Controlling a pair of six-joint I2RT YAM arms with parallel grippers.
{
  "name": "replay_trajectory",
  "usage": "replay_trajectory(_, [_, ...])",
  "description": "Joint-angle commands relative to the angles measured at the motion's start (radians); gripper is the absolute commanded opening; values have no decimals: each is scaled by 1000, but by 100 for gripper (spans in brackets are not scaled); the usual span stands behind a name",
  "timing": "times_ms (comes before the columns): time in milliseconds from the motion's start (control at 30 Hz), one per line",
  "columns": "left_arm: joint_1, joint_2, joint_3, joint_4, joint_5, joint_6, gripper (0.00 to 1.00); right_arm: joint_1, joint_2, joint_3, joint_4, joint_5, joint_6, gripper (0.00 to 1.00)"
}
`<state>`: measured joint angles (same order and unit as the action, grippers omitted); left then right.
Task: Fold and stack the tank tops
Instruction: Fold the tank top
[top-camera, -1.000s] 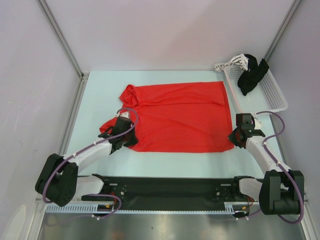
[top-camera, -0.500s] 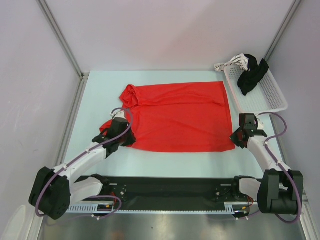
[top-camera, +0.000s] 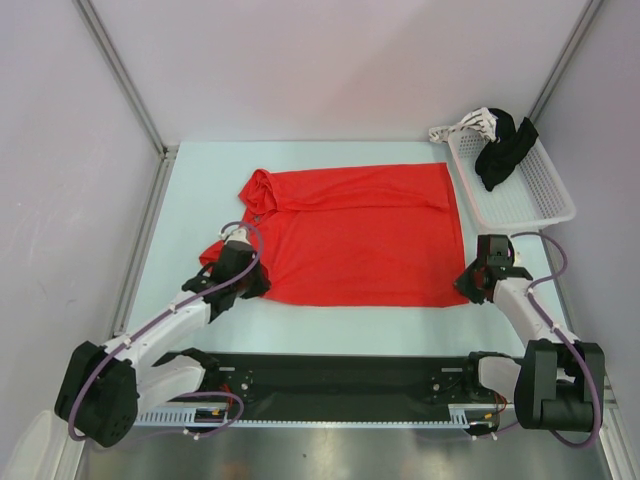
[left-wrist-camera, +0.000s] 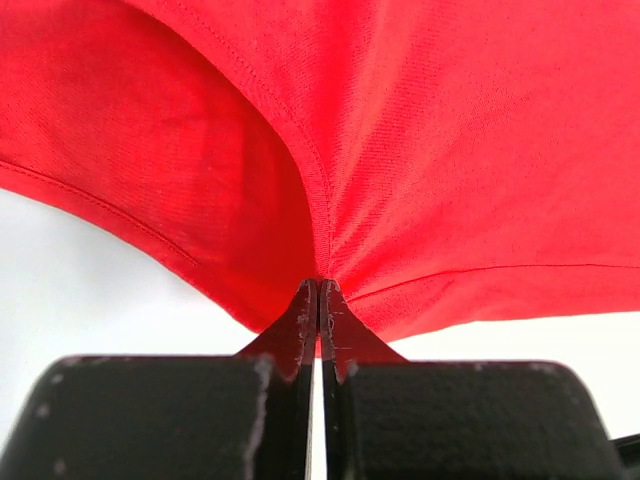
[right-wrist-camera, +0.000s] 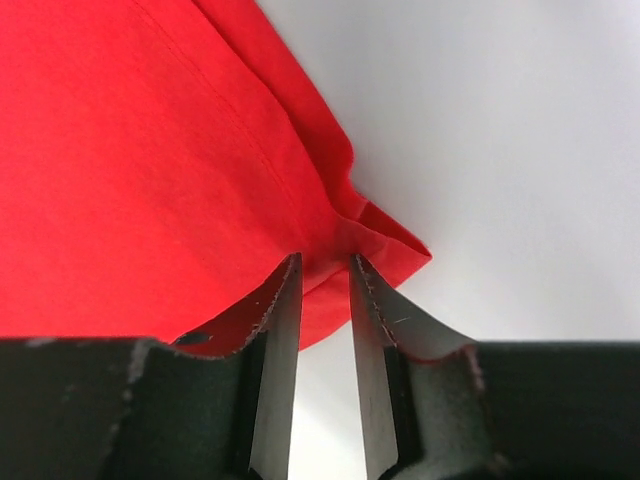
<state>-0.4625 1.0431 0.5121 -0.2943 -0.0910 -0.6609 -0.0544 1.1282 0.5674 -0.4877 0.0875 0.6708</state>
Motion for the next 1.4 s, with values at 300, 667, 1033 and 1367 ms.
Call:
replay_trajectory(300, [4, -2, 11, 17, -3, -8, 0, -1, -27, -24, 9, -2, -20, 49])
replay_trajectory(667, [5, -5, 22, 6, -9, 0, 0, -2, 12, -18, 15, 50, -8, 0])
replay_trajectory(1033, [5, -60, 8, -42, 0, -6, 0, -2, -145, 20, -89, 55, -7, 0])
replay_trajectory(1367, [4, -115, 11, -85, 4, -17, 0, -2, -171, 63, -123, 29, -8, 0])
